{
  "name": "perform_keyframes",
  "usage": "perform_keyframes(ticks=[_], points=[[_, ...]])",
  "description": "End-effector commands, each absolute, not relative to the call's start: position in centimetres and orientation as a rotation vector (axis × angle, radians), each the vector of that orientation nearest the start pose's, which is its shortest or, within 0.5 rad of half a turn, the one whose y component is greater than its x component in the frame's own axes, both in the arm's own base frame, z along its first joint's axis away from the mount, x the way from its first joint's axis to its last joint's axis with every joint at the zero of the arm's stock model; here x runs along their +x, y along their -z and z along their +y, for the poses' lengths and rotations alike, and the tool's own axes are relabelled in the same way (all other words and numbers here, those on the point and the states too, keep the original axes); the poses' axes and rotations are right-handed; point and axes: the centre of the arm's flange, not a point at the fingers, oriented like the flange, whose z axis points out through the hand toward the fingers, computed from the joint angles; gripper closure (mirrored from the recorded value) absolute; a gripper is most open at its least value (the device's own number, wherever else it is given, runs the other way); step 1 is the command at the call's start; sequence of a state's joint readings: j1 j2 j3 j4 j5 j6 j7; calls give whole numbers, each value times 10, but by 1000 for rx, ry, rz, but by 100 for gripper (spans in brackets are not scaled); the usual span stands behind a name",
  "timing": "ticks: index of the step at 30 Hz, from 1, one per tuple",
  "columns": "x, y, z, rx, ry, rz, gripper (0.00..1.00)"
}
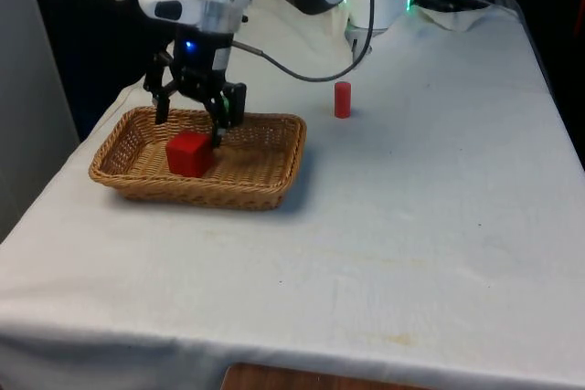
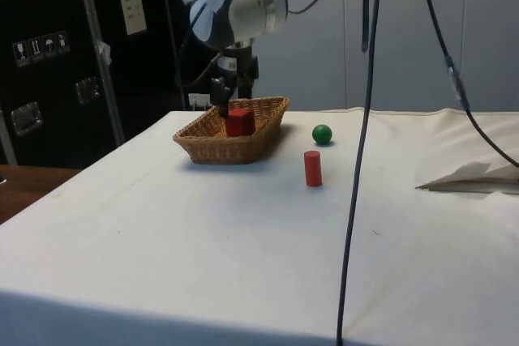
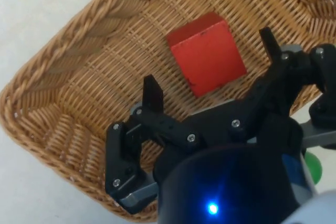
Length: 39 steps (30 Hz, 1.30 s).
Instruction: Pick up the object to the left of the cylinder and place it into the basket.
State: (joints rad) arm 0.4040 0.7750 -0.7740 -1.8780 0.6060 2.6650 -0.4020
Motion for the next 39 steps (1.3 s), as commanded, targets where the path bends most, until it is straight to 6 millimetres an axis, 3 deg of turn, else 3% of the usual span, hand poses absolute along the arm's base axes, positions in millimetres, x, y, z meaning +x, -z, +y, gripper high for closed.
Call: perform_keyframes(ticks=[1, 2, 3, 5, 11, 18, 19, 26, 39], points=[[618, -230, -212, -3336, 390, 435, 0], [619, -237, -211, -3334, 402, 434, 0], [619, -228, -212, -3337, 394, 438, 0], [619, -244, -211, -3332, 413, 438, 0], [621, -255, -210, -3324, 447, 438, 0], [623, -288, -207, -3323, 500, 439, 0], [625, -282, -206, -3315, 507, 431, 0], [625, -307, -203, -3310, 542, 432, 0], [624, -320, -197, -3284, 567, 426, 0]])
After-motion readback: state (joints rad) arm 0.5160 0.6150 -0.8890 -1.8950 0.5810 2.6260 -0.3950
